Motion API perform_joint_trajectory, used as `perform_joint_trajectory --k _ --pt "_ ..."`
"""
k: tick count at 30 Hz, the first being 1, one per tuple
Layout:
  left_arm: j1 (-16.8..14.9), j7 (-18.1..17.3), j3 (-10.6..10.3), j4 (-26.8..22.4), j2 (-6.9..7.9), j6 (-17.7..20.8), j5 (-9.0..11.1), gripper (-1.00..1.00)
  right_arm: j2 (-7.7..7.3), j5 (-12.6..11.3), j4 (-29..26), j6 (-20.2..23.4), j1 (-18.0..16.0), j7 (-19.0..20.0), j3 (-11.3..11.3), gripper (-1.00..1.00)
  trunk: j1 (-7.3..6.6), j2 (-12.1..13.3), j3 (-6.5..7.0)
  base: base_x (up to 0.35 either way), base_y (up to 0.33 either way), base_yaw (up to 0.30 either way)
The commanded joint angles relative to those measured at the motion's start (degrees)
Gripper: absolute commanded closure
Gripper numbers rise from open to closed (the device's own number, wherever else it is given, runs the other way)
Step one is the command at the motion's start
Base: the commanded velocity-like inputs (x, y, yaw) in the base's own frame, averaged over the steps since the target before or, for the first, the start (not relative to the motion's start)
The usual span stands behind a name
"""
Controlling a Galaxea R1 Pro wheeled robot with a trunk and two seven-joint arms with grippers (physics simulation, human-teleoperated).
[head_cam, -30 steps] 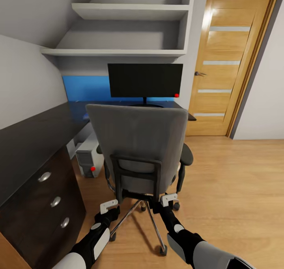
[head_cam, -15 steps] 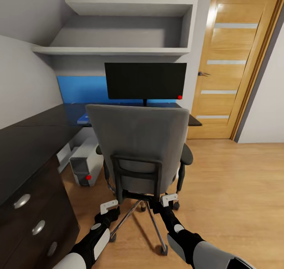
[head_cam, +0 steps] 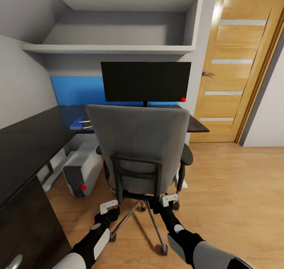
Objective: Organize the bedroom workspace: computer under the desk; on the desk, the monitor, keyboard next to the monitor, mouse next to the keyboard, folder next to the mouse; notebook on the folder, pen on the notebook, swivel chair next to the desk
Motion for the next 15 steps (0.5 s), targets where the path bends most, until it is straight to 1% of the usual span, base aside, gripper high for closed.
perform_joint_trajectory --k 1,4,10,15 --pt "-0.03 0.31 -0.33 0.02 0.03 -0.23 0.43 -1.0 0.02 0.09 -0.07 -0.18 -0.1 -0.51 -0.15 -1.0 0.02 -0.02 -0.04 0.297 0.0 0.0" --pt "-0.03 0.51 -0.33 0.02 0.03 -0.24 0.48 -1.0 0.02 0.13 -0.07 -0.19 -0.1 -0.47 -0.12 -1.0 0.02 -0.02 -0.04 0.196 0.0 0.0" --pt "-0.03 0.63 -0.33 0.02 0.03 -0.24 0.51 -1.0 0.02 0.15 -0.06 -0.2 -0.1 -0.48 -0.1 -1.0 0.02 -0.02 -0.04 0.063 0.0 0.0" --pt "-0.03 0.62 -0.33 0.02 0.03 -0.25 0.52 -1.0 0.02 0.16 -0.06 -0.2 -0.1 -0.5 -0.09 -1.0 0.02 -0.02 -0.04 0.265 0.0 0.0"
